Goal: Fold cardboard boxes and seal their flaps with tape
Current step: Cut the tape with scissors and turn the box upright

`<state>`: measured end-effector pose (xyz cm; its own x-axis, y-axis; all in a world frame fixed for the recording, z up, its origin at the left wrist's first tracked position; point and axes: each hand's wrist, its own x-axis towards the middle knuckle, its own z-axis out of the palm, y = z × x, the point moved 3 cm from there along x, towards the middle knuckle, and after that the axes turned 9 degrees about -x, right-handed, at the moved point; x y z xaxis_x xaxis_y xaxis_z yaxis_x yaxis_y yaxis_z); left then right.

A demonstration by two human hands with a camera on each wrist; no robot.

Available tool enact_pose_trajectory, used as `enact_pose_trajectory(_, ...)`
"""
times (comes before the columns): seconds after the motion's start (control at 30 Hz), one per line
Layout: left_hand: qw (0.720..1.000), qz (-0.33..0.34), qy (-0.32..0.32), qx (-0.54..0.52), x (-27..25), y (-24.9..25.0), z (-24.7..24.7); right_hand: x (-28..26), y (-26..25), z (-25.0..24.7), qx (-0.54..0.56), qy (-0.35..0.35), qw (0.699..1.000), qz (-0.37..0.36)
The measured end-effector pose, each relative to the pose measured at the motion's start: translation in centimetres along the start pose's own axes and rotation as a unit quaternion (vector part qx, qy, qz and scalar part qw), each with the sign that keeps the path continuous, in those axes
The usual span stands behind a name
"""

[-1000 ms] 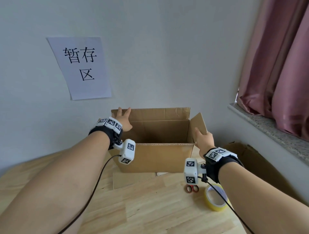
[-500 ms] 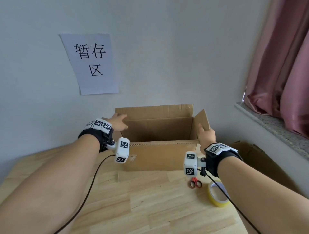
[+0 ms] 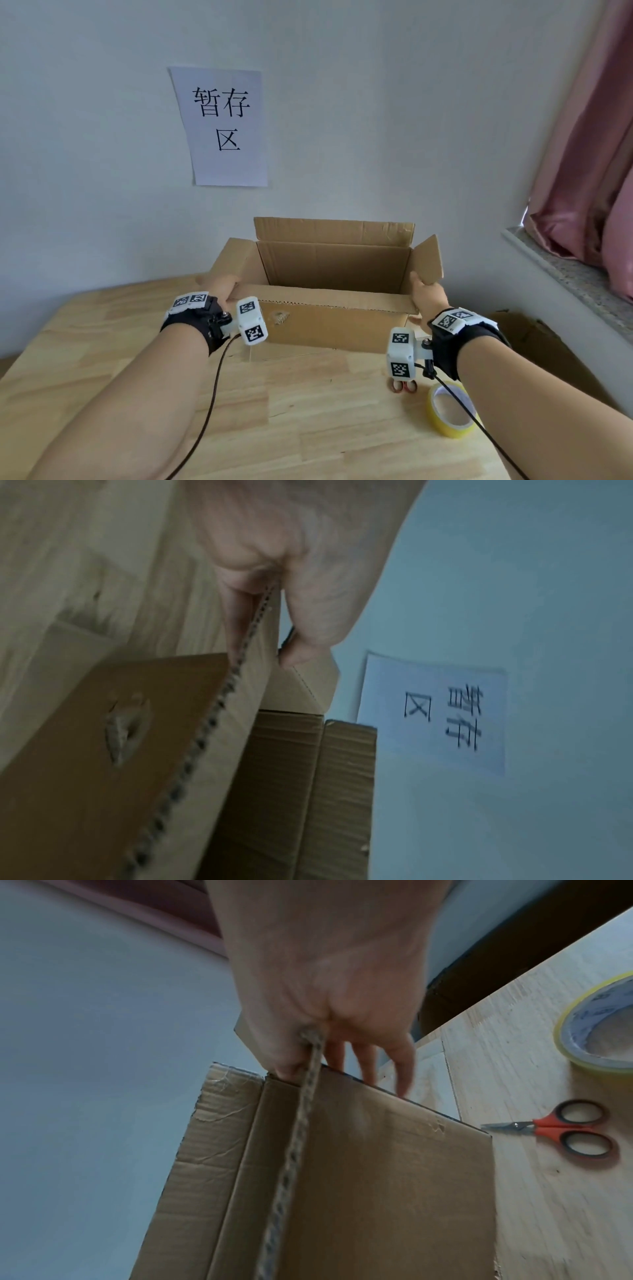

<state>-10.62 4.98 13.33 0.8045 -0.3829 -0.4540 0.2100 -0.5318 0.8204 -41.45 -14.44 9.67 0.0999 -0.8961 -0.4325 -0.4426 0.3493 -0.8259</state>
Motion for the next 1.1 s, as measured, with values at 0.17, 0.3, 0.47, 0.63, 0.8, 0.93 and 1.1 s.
enact_pose_trajectory(0.17, 0.991, -0.081, -0.063, -0.091, -0.8, -1.2, 0.6, 1.9, 0.9, 0.4, -0.067, -0.049, 0.997, 0.003)
enact_pose_trajectory(0.3, 0.994, -0.07, -0.032, -0.083, -2.3, -1.6, 1.0, -0.7, -0.1, -0.3, -0.058, -0.082, 0.995, 0.025)
enact_pose_trajectory(0.47, 0.987, -0.066, -0.04, -0.144, -2.5, -1.7, 1.0, -0.2, -0.6, -0.2, -0.053, -0.092, 0.994, 0.041)
enact_pose_trajectory(0.63, 0.999, 0.005, 0.038, -0.02, -0.7, -0.5, -1.7, -1.3, -2.6, 1.6, -0.06, -0.084, 0.994, 0.021)
enact_pose_trajectory(0.8, 0.913, 0.258, 0.226, 0.222, -1.6, 5.5, -3.2, -2.7, -4.4, 4.4, -0.059, -0.083, 0.995, -0.008)
enact_pose_trajectory(0.93, 0.773, 0.518, 0.064, 0.36, -3.9, 11.5, 1.0, -4.1, -6.1, 5.1, -0.072, -0.075, 0.992, -0.073)
enact_pose_trajectory(1.1, 0.729, 0.549, -0.119, 0.392, -6.2, 14.5, 8.9, -6.3, -7.8, 5.5, -0.125, -0.078, 0.981, -0.128)
